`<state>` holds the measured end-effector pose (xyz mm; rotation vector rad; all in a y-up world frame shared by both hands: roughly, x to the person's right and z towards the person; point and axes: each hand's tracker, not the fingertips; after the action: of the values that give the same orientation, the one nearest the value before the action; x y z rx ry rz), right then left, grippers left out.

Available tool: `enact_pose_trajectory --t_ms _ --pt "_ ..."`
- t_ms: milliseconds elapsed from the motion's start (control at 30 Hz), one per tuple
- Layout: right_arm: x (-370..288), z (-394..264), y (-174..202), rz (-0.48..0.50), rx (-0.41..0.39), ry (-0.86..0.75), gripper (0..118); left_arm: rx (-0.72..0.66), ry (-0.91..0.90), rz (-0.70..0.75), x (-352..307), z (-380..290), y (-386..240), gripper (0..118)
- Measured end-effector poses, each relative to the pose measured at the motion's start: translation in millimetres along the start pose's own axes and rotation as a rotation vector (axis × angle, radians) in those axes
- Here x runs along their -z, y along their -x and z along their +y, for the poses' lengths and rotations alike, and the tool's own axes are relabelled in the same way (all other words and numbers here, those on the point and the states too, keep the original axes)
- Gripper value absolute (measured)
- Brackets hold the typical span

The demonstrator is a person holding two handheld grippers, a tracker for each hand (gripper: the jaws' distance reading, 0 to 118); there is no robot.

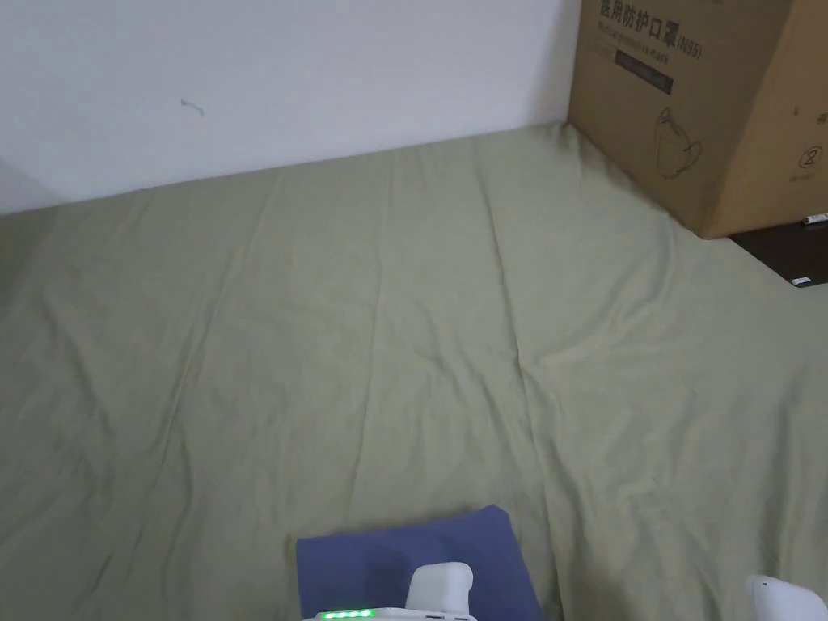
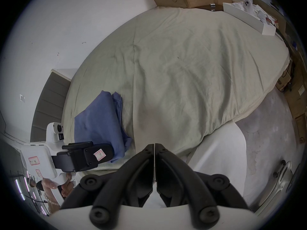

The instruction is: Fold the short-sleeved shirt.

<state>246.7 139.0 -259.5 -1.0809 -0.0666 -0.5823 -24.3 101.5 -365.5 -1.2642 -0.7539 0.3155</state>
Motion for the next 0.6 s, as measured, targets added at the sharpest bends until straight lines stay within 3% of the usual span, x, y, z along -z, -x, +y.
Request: enact_pose_trajectory --t_ms 167,300,333,367,400,433,467,500,567,600 --pt "5 12 25 0.014 -0.087 0.006 1 0.025 -0.100 -0.074 -47 1 4 6" --pt "23 28 68 0.051 -0.235 0.002 1 -0.102 -0.233 -0.105 -106 -2 44 15" --pt "29 30 79 0.060 -0.275 0.005 1 -0.140 -0.264 -0.105 -118 -6 58 21" --pt "38 33 91 0.066 -0.317 0.012 1 -0.190 -0.302 -0.107 -129 -7 74 34" --pt "49 35 101 0.071 -0.360 0.021 1 -0.229 -0.327 -0.096 -140 -12 89 53" --pt "61 37 109 0.062 -0.387 0.030 1 -0.259 -0.337 -0.069 -147 -16 101 82" --pt "74 39 115 0.044 -0.415 0.046 1 -0.296 -0.343 -0.032 -153 -22 113 99" --pt "90 39 115 0.010 -0.460 0.066 1 -0.317 -0.346 -0.017 -155 -24 125 106" --pt "112 37 112 -0.102 -0.445 0.115 1 -0.355 -0.353 -0.030 -156 -29 147 107" --pt "114 34 108 -0.061 -0.428 0.107 1 -0.387 -0.326 -0.015 -155 -30 156 107"
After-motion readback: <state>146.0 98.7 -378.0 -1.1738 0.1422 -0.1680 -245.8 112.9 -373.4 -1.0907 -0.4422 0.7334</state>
